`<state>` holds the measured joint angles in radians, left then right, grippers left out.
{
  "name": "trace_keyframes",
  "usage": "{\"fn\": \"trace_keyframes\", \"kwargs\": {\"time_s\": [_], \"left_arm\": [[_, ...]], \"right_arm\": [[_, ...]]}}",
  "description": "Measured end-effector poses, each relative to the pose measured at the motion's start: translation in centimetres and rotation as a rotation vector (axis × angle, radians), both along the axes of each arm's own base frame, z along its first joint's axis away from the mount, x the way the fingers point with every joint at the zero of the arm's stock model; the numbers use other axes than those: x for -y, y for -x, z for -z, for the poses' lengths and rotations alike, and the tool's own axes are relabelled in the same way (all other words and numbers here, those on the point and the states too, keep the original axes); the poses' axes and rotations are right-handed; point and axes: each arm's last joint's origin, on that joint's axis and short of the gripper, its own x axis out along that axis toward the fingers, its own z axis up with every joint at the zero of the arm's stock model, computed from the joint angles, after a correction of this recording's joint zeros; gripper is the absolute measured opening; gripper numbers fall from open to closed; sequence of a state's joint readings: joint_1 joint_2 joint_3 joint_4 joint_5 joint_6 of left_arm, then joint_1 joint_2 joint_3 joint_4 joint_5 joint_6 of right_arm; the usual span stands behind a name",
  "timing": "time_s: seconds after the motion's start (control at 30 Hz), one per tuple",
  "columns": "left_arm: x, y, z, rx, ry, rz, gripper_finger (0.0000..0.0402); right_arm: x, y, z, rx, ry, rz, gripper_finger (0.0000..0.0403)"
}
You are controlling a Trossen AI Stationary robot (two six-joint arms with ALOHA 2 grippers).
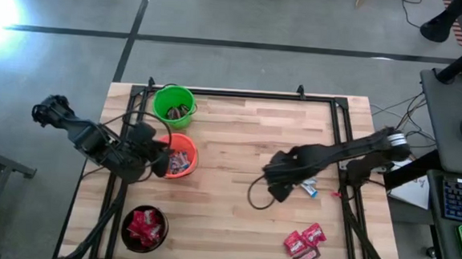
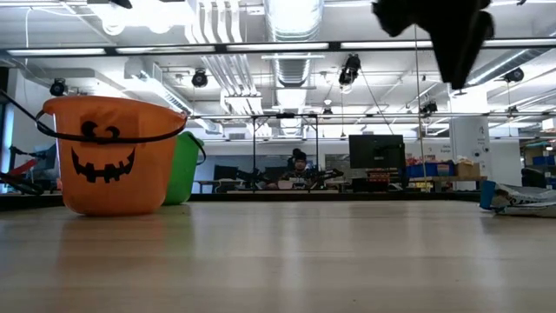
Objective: Organize candy in baskets
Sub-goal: Put the white chocolate into the orange bucket
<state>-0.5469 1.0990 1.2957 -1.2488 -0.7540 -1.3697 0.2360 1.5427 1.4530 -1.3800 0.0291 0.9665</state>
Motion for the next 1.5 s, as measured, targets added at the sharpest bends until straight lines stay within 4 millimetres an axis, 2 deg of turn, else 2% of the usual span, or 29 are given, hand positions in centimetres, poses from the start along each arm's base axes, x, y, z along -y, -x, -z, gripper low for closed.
{"fn": "trace_keyframes", "kwargs": {"time_s": [0.3, 0.57, 0.97, 1.5], "left_arm": [[1.0, -2.4, -0.1, 0.129, 0.020, -0.048, 0.0146], [1.6, -3.8, -0.3, 0.244, 0.005, -0.101, 0.0146], [1.9, -4.9, -0.4, 0.319, -0.002, -0.151, 0.0146], [2.1, -5.5, -0.3, 0.336, 0.009, -0.157, 0.0146]], "right_arm": [[1.2, 6.3, 0.8, 0.067, -0.025, 0.060, 0.0192], [1.9, 9.4, 2.7, 0.049, -0.077, 0.020, 0.0192], [2.1, 10.4, 5.9, -0.006, -0.057, -0.236, 0.0192], [2.2, 10.6, 8.9, 0.014, -0.050, -0.271, 0.0192]]}}
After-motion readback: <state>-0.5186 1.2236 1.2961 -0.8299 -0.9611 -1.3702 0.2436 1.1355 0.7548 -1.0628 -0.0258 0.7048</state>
